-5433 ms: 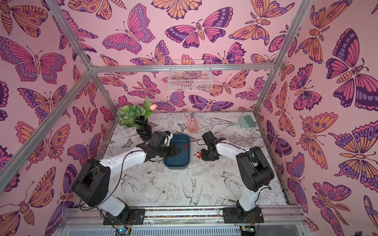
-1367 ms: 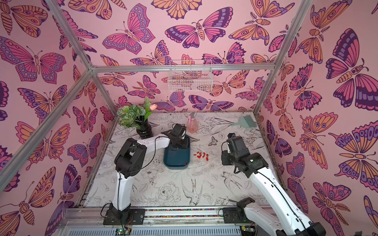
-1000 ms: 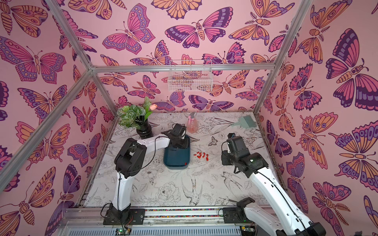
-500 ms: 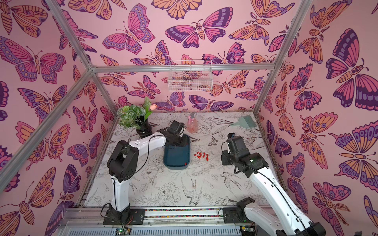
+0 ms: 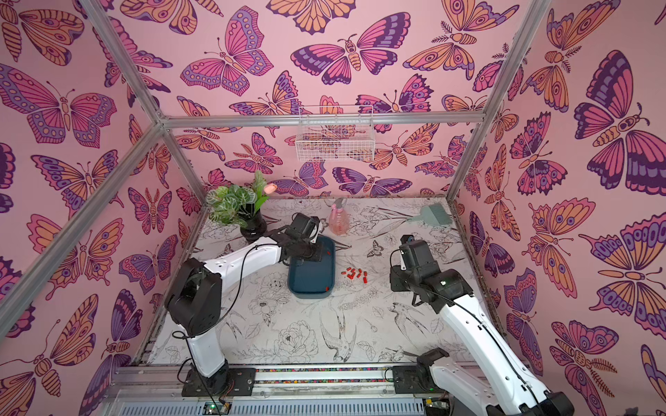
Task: Take the screw protection sleeves out of the storage box
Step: Place the screw protection sleeve at the center of the board.
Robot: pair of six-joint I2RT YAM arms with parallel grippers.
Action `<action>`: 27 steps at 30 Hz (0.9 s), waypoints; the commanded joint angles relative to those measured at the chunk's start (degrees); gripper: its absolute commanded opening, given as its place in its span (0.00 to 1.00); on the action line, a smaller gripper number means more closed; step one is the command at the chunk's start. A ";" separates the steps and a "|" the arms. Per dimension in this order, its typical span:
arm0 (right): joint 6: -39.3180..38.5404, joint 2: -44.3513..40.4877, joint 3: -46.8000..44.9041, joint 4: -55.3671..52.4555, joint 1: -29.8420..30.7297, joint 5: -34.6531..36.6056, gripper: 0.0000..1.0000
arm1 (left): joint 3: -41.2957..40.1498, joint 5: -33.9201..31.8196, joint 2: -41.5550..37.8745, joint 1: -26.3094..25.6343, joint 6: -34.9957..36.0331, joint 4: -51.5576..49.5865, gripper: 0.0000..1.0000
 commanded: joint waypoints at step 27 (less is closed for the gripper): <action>-0.59 -0.30 -0.44 -0.01 -0.35 -0.03 0.32 | 6.71 3.39 4.50 -11.33 -4.40 -0.30 0.12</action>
